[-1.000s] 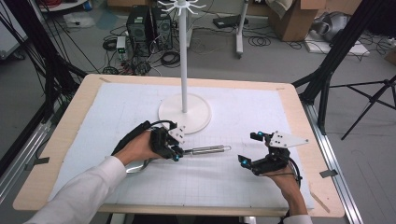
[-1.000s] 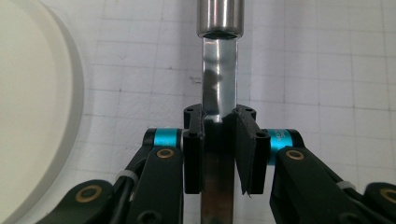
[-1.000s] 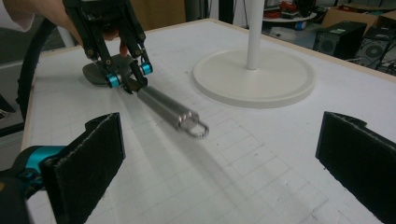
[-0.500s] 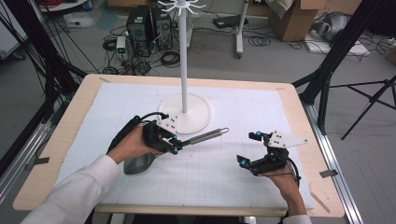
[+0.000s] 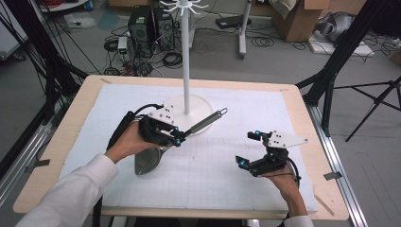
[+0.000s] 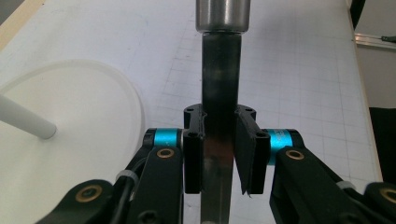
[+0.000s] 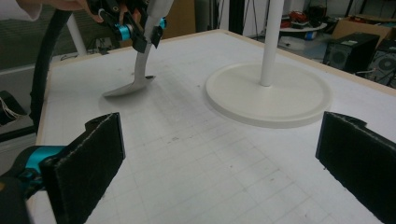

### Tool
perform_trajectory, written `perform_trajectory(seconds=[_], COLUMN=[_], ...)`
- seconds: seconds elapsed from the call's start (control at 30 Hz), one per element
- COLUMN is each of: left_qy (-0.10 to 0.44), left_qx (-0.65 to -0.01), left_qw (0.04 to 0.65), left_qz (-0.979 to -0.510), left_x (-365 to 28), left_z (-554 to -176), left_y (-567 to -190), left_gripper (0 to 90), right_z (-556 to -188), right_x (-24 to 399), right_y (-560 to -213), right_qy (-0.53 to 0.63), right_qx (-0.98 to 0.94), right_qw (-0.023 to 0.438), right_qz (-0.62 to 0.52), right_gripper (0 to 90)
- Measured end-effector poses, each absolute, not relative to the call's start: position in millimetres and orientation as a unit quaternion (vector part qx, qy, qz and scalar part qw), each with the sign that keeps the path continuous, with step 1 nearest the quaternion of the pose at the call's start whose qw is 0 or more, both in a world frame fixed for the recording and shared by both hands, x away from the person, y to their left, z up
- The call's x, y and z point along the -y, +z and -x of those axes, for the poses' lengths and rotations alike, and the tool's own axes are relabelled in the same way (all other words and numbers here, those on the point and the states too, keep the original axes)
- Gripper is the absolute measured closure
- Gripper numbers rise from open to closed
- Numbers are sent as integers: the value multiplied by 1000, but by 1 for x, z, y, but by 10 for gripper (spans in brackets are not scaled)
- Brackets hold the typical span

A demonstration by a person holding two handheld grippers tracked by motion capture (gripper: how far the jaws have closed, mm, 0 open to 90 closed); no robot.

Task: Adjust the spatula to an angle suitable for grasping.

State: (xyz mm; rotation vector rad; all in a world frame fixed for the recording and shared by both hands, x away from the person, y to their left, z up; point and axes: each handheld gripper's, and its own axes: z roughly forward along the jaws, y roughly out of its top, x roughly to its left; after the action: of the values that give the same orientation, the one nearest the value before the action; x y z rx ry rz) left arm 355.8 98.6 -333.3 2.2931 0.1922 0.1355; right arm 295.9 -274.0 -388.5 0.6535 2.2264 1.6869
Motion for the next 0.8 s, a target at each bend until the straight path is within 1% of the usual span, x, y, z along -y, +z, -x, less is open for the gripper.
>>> perform_trajectory(seconds=[0.13,0.4,0.67,0.8], left_qy=[52,53,34,35], left_qx=[-73,-81,-65,-64], left_qw=[414,455,481,490], left_qz=[-906,-885,-874,-869], left_x=[-98,-97,-91,-88], left_z=[-355,-353,-351,-350], left_y=[-331,-318,-313,-310], left_gripper=[744,745,745,744], right_z=[-297,-299,-299,-300], right_x=[271,266,262,260], right_y=[-385,-375,-365,-360], right_qy=[591,598,606,612], right_qx=[-764,-761,-757,-754], right_qw=[136,131,130,134], right_qz=[-220,-215,-206,-197], right_gripper=[1,1,1,1])
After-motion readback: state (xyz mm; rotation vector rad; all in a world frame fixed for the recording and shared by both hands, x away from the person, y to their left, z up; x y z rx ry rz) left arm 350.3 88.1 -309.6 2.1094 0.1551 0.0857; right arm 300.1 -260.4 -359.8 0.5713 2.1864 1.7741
